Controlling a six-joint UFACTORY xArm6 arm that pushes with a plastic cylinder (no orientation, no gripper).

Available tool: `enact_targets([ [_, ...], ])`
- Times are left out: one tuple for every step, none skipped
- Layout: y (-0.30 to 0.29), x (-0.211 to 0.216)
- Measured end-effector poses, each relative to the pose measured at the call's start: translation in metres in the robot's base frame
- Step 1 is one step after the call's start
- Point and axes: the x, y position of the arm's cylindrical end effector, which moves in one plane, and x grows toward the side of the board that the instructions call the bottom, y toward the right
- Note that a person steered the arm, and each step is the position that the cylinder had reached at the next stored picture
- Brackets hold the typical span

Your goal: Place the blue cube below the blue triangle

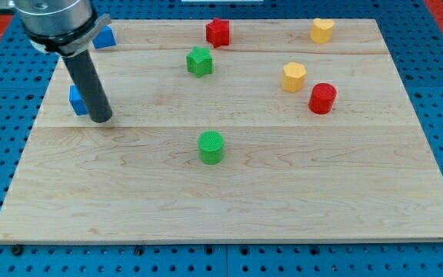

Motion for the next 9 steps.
enact_targets([
  [0.031,0.000],
  [0.040,0.000],
  [0.041,0.000],
  [0.042,0.000],
  [0.042,-0.001],
  [0.042,-0.001],
  [0.026,-0.003],
  [0.022,-0.010],
  [0.082,-0.029],
])
